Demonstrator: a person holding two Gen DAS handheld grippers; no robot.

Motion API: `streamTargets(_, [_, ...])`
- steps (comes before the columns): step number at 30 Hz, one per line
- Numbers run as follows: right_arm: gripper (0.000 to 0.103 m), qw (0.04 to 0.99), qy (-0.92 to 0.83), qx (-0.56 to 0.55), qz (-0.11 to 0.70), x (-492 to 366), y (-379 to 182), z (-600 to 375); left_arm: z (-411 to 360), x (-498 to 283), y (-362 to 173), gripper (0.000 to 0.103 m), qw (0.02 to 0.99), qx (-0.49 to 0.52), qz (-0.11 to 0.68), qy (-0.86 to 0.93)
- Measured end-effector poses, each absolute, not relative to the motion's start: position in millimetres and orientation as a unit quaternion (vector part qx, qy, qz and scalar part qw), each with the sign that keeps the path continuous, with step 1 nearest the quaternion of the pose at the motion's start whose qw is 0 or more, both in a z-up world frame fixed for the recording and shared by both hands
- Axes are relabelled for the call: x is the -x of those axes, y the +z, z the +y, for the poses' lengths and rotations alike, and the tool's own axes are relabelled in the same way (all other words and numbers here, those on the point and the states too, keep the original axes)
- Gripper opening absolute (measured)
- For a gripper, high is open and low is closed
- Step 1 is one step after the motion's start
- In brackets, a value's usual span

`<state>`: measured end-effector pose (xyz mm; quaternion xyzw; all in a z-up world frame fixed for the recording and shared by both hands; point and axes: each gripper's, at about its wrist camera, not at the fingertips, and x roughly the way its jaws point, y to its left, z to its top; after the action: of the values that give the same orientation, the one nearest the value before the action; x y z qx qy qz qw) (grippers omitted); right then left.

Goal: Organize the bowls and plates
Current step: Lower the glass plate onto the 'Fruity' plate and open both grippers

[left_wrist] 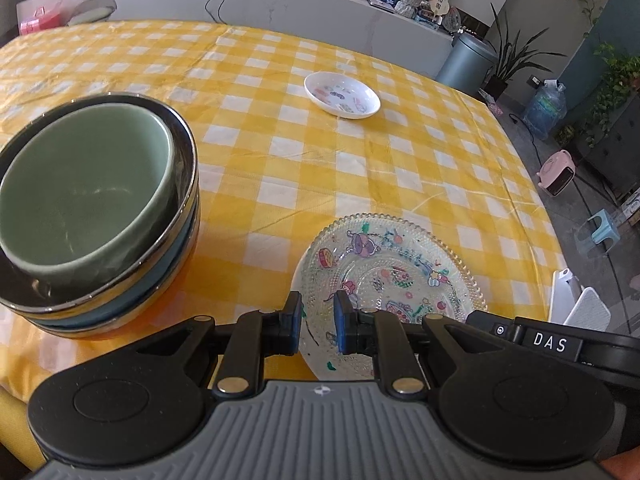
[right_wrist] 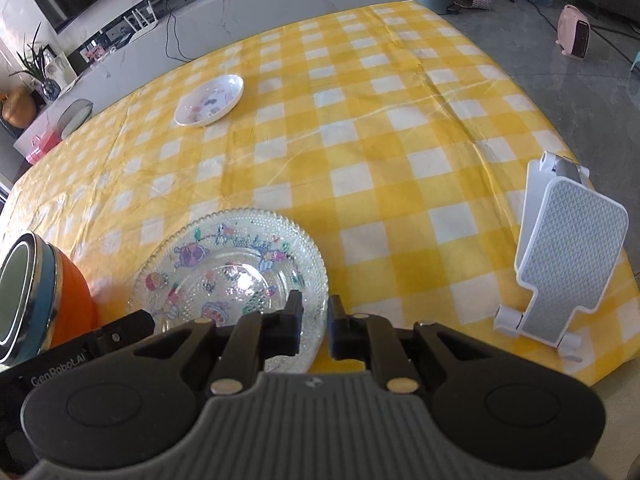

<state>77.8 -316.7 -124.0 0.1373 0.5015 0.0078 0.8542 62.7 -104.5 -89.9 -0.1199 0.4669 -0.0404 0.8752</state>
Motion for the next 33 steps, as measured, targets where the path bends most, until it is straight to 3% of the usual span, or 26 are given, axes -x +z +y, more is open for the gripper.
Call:
streamTargets(22, [0.008, 0.854, 0.0, -0.107, 0.508, -78.2, -125.1, -307.5, -111.2, -63.2, -95.8, 0.018, 0.873, 0.071, 0.481, -0.045])
streamTargets(27, [0.015, 0.856, -0.012, -0.103, 0.506, -78.3, -123.6, -307.1, -108.7, -62.0, -93.5, 0.019, 0.877, 0.073, 0.474, -0.037])
streamTargets(33, [0.028, 0.86, -0.032, -0.11, 0.496, -77.7, -121.0, -313.1, -106.1, -58.5, -81.1, 0.038, 0.89, 0.088, 0.448, -0.024])
